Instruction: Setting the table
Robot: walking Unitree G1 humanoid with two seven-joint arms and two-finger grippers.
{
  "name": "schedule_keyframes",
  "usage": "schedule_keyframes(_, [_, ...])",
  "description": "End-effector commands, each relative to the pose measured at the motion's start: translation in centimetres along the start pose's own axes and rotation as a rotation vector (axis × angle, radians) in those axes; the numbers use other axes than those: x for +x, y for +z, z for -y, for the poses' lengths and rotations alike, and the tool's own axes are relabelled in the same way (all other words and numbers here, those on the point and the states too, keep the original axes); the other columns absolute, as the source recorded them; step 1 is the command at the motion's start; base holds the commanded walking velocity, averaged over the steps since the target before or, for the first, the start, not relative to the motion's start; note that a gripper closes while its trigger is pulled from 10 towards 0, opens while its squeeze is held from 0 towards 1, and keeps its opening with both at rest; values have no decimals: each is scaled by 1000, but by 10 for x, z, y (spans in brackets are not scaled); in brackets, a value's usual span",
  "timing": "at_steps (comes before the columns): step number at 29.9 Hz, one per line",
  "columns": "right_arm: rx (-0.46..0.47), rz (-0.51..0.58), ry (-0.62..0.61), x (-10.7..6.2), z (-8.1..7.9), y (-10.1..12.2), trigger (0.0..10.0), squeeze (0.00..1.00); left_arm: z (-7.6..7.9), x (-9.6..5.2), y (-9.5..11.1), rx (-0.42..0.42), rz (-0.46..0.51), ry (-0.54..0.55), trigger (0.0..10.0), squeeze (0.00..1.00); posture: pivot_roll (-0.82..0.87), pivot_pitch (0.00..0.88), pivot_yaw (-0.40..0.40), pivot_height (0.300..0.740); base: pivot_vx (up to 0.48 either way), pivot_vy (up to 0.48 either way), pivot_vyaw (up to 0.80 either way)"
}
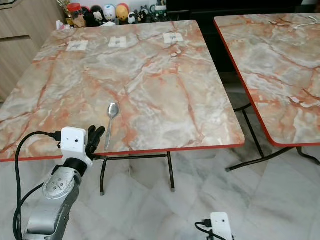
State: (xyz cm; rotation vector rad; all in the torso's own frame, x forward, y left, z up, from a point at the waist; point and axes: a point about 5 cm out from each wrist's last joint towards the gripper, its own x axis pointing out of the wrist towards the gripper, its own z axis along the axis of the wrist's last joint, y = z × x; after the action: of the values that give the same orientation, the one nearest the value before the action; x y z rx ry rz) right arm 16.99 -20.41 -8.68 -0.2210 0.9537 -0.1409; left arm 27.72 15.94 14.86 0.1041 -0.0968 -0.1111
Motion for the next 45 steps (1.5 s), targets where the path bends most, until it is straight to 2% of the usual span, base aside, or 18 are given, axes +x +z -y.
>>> schedule_keyframes(1, [-3,-15,4,-1,0,-5,10000,0,-3,-2,-4,8,-30,6,10000,0,-31,134,43,740,401,0,0])
schedule_keyframes(14, [-4,-15,5,-1,0,-5,10000,0,-2,-2,-5,5,-37,-15,10000,0,-29,136,39,740,327,0,0])
schedule_keyframes(21, [-8,-14,5,-1,0,-5,10000,0,8,-4,-14,52,-111,-103,10000,0,-28,136,38,740,0,0,0])
schedule_keyframes(24, [-9,-14,5,-1,0,-5,10000,0,8,-5,-17,55,-141,-90,10000,0,-27,134,38,740,0,0,0])
schedule_keyframes(25, [-9,-14,5,-1,0,-5,10000,0,7,-6,-19,41,-152,-72,10000,792,-29,133,39,740,0,0,0])
schedule_keyframes(26, [-9,-14,5,-1,0,-5,10000,0,7,-6,-19,41,-152,-72,10000,792,-29,133,39,740,0,0,0])
schedule_keyframes(27, [-9,-14,5,-1,0,-5,10000,0,4,-8,-19,25,-158,-54,10000,1000,-29,133,41,740,0,0,0])
schedule_keyframes(30, [-8,-14,4,-1,0,-5,10000,0,0,-11,-19,30,-168,-25,10000,1000,-28,133,41,740,0,0,0])
schedule_keyframes(34, [-9,-15,5,-1,0,-5,10000,0,-16,-18,-9,41,-167,63,10000,1000,-16,131,41,740,0,0,0])
schedule_keyframes(37, [-9,-15,8,-1,-1,-4,10000,0,-25,-25,-11,57,-217,101,10000,1000,-13,130,43,740,0,0,0])
schedule_keyframes(41, [-9,-14,9,-1,-1,-4,10000,0,-24,-27,-11,39,-240,74,10000,1000,-7,127,41,740,0,0,0])
schedule_keyframes(42, [-9,-14,10,-1,-1,-4,10000,0,-20,-26,-10,41,-250,36,10000,1000,-1,122,41,740,0,0,0])
schedule_keyframes(44, [-10,-14,11,-1,-1,-4,10000,0,-19,-25,-9,52,-255,26,10000,1000,-2,120,41,740,0,0,0])
schedule_keyframes(45, [-9,-13,12,-1,-2,-3,10000,0,-15,-22,-9,89,-270,11,10000,1000,-5,114,42,740,0,0,0])
